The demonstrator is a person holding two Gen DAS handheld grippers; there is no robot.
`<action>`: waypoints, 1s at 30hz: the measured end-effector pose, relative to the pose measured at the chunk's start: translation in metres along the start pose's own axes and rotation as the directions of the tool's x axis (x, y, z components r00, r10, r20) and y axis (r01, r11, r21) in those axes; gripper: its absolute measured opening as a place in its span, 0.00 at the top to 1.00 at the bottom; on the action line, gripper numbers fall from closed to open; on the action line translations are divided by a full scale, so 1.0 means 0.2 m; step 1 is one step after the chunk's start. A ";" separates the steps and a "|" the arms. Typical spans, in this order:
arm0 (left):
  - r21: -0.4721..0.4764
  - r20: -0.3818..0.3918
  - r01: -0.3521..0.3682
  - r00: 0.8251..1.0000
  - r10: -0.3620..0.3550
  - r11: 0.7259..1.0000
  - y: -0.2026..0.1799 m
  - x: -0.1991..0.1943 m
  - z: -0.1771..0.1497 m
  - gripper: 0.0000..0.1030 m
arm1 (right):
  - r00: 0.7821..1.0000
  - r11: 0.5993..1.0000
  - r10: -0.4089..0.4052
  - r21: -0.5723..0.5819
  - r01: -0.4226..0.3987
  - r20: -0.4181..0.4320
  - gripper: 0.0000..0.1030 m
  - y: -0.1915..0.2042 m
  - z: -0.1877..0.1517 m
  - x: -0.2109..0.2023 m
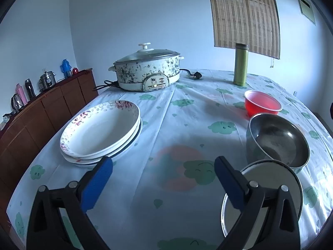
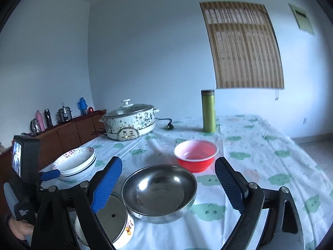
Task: Organize plates and bowls
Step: 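Move both grippers across the table toward the red plastic bowl, then close the right gripper on the red bowl rim while the left gripper grips it too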
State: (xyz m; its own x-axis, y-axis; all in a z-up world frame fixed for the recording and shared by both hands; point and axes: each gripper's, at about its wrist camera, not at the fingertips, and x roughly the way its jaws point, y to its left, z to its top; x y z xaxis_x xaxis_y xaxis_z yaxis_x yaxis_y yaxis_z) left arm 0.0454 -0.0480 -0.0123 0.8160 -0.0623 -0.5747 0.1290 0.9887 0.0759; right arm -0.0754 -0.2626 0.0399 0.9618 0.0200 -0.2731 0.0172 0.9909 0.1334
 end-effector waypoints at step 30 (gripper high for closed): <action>-0.036 -0.041 0.211 0.976 -0.212 0.977 0.01 -0.01 -0.01 0.04 | 0.945 0.951 0.248 0.237 -0.196 -0.214 0.47 -0.26 -0.11 0.10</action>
State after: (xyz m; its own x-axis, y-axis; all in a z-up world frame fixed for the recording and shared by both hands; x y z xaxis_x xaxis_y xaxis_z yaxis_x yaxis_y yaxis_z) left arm 0.0423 -0.0466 -0.0125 0.7465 -0.2653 -0.6103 0.2778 0.9576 -0.0765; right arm -0.0638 -0.3109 0.0075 0.8543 0.2933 -0.4291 -0.1074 0.9073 0.4065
